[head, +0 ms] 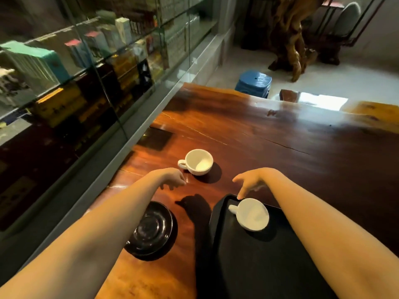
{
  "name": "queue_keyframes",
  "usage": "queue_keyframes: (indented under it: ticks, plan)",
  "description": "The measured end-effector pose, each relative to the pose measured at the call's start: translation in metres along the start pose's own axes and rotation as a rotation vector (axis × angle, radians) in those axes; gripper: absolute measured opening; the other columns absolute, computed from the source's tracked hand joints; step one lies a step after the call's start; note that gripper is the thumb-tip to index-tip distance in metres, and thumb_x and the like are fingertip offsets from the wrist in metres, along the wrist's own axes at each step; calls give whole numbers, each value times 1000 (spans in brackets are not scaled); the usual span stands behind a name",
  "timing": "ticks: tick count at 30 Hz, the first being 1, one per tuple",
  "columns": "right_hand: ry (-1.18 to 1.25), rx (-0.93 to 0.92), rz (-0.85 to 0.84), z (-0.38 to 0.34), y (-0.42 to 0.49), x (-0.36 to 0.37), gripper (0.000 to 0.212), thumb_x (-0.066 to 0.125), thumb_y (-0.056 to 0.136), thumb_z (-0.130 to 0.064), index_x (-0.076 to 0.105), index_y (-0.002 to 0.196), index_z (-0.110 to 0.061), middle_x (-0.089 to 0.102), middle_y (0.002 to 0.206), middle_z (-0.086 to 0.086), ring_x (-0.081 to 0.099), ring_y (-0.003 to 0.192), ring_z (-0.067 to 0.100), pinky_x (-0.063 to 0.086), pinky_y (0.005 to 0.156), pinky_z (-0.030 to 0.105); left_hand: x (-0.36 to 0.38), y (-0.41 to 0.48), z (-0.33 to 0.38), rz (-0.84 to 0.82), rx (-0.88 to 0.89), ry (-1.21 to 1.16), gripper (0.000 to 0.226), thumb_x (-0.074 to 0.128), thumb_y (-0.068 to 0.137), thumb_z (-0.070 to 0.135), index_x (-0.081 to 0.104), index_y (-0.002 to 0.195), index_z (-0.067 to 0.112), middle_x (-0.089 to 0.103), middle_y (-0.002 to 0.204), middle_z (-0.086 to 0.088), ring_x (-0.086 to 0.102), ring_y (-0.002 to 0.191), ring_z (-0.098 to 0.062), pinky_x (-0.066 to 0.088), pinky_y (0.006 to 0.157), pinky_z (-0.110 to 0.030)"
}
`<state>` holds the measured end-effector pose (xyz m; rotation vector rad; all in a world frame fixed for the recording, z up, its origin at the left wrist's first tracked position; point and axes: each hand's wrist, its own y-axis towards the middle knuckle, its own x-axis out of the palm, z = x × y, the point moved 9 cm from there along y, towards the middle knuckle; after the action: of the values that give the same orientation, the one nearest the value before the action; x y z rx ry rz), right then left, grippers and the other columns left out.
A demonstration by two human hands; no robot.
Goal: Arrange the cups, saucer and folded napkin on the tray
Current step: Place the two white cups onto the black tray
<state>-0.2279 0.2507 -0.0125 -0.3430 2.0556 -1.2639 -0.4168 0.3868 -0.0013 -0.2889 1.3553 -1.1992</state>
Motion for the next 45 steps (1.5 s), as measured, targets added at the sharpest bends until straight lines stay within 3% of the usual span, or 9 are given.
queue_keyframes:
  ticks: [13,17,20,24,29,32,36,39,45]
  plan:
    - [-59,-155,144,-49,98,-32,104,79,68,-40,16,148,-20,21,156,6,25,141,29,24,114,50,-34,68,-50,47,-64,12,46,50,91,33,51,130,9,59,126,-12,58,109,-30,53,85,-44]
    - [4,-258,261,-64,112,-45,98,82,66,-34,25,144,-16,33,149,9,33,135,31,28,112,49,-50,91,-46,157,-4,-242,59,61,87,27,39,139,11,49,136,-11,57,111,-30,55,85,-42]
    - [90,-330,306,-71,117,-48,92,83,66,-30,31,141,-16,39,146,8,36,133,30,27,112,49,-51,100,-35,163,92,-544,63,67,84,17,39,140,12,54,119,-12,54,98,-22,52,83,-35]
    - [226,-426,350,-73,121,-47,94,85,59,-27,35,139,-21,43,142,6,38,131,27,28,111,52,-51,102,-16,268,232,-552,50,65,80,3,57,128,13,58,101,-2,52,90,-12,40,73,-23]
    - [441,-518,314,-73,105,-42,86,78,67,3,34,139,-14,42,140,5,39,125,15,31,104,32,-45,101,-7,297,246,-690,49,59,76,-10,62,122,8,60,101,-2,53,93,-13,40,78,-23]
    - [514,-503,277,-64,89,-39,83,74,71,5,32,139,-17,39,140,1,39,122,12,31,103,29,-43,94,5,266,264,-696,49,60,75,-10,63,121,9,60,98,-4,53,87,-14,44,71,-20]
    - [560,-512,298,-50,48,-47,72,67,77,9,32,131,-25,42,117,-18,43,103,-3,33,91,6,-48,76,31,276,307,-715,49,70,71,-5,65,117,12,64,103,-7,57,93,-18,51,87,-36]
    - [601,-492,370,-27,17,-52,78,70,78,-1,27,139,-22,38,136,-4,36,115,7,29,97,25,-50,56,61,264,367,-711,50,69,71,-7,65,117,10,64,104,-7,56,93,-18,50,88,-36]
    - [631,-441,491,39,-46,-47,84,75,75,-7,27,141,-25,38,144,2,40,120,14,35,100,34,-30,20,133,218,478,-617,47,71,73,0,66,117,14,67,109,-5,59,97,-17,49,89,-34]
